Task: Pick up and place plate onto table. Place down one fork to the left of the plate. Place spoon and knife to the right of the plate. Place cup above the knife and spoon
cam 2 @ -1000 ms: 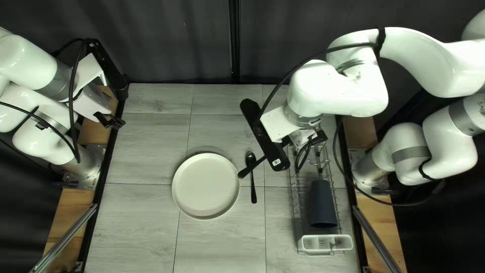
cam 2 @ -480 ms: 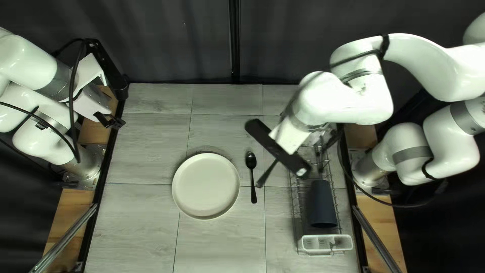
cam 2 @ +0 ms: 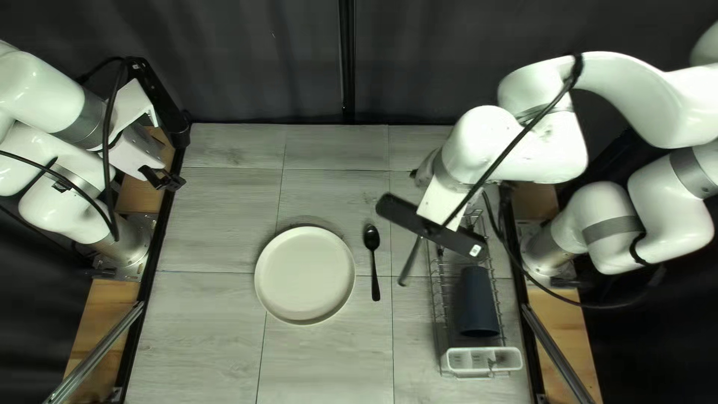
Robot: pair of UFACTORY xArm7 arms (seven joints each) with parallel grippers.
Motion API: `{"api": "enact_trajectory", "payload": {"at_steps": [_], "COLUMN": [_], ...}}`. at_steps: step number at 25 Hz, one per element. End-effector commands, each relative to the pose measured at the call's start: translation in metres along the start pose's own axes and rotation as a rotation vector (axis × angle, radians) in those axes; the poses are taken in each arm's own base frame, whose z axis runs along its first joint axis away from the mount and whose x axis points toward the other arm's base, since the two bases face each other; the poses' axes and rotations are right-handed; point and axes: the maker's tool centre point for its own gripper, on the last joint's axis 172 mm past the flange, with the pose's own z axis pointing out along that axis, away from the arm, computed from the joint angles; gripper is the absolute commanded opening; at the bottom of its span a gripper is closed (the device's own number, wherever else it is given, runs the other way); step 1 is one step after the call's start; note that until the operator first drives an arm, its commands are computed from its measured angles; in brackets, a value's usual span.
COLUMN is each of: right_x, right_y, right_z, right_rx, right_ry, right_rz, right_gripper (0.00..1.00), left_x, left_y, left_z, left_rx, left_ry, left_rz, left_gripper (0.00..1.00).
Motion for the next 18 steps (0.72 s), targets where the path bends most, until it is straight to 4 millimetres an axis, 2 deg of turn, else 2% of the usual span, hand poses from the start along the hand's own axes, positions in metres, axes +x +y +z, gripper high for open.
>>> {"api": "enact_trajectory", "payload": {"at_steps": [1, 3, 6, 8, 12, 15, 18], "right_x": [0.0, 0.002, 0.015, 0.017, 0.021, 0.026, 0.021], "right_y": [0.002, 0.003, 0.02, 0.026, 0.028, 0.033, 0.039], "right_z": [0.001, 0.007, 0.045, 0.065, 0.091, 0.12, 0.141], "right_rx": [0.001, -0.009, -0.039, -0.051, -0.062, -0.055, -0.06], "right_ry": [0.006, -0.006, 0.035, 0.054, 0.085, 0.1, 0.117], "right_rz": [-0.033, -0.059, -0.123, -0.156, -0.231, -0.277, -0.279], "right_gripper": [0.0, 0.0, 0.0, 0.0, 0.0, 0.0, 0.0], "left_x": [0.0, 0.0, 0.0, 0.0, 0.0, 0.0, 0.0], "left_y": [0.0, 0.0, 0.0, 0.0, 0.0, 0.0, 0.0], "left_z": [0.0, 0.0, 0.0, 0.0, 0.0, 0.0, 0.0], "left_rx": [0.0, 0.0, 0.0, 0.0, 0.0, 0.0, 0.0], "left_ry": [0.0, 0.0, 0.0, 0.0, 0.0, 0.0, 0.0], "left_rz": [0.0, 0.0, 0.0, 0.0, 0.0, 0.0, 0.0], "left_gripper": [1.0, 1.0, 1.0, 1.0, 1.0, 1.0, 1.0]}}
